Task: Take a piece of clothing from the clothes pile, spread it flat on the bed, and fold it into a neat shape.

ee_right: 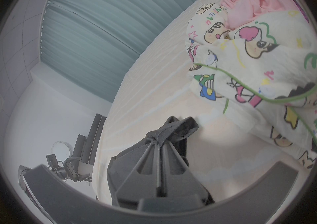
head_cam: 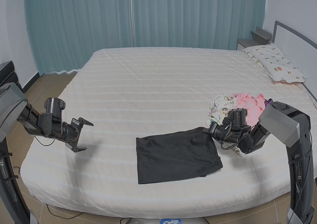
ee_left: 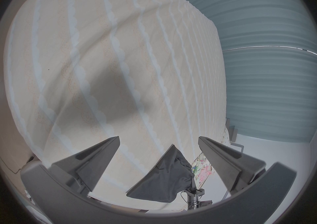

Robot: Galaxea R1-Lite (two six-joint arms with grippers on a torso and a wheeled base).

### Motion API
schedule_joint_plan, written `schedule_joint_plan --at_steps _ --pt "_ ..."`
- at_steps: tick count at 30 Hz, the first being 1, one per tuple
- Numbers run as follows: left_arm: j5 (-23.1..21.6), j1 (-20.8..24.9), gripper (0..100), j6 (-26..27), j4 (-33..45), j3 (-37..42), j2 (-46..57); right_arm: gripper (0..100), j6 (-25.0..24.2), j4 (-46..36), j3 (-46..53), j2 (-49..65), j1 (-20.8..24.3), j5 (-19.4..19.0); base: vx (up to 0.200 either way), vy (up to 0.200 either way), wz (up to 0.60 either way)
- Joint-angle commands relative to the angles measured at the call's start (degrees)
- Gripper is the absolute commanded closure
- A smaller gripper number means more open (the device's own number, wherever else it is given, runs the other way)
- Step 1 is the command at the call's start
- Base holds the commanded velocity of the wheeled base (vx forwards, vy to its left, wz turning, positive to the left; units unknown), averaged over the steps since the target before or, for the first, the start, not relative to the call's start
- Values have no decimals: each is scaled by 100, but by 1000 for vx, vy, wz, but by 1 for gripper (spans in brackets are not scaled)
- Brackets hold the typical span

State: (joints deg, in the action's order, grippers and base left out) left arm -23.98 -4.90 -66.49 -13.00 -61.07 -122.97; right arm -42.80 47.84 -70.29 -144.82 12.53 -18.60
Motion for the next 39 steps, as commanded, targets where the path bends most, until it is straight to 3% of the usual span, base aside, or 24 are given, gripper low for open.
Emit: schedule_joint_plan --at_steps 1,24,25,32,34,35,36,39 --pt "-2 -2 0 -5 -1 -1 1 100 9 -20 -283 -143 -84 -3 0 0 0" --pt "-2 -2 0 -5 -1 8 -8 100 44 -46 -600 -538 -128 208 0 0 0" --pt "-2 -2 0 -5 -1 8 -8 0 44 -55 -617 -547 -137 234 0 0 0" --pt "-2 -2 0 -5 -1 -1 -8 0 53 -73 -389 -345 -181 419 0 0 0" --pt "-2 -2 0 -5 -1 -1 -8 0 518 24 349 68 -234 366 0 0 0" --pt "-2 -2 0 -5 -1 -1 -8 0 518 24 349 68 -234 366 0 0 0" --pt "-2 -2 0 -5 -1 -1 -8 0 958 156 833 332 -313 278 0 0 0" --pt "-2 -2 0 -5 -1 -10 -8 0 1178 463 1466 648 -357 102 0 0 0"
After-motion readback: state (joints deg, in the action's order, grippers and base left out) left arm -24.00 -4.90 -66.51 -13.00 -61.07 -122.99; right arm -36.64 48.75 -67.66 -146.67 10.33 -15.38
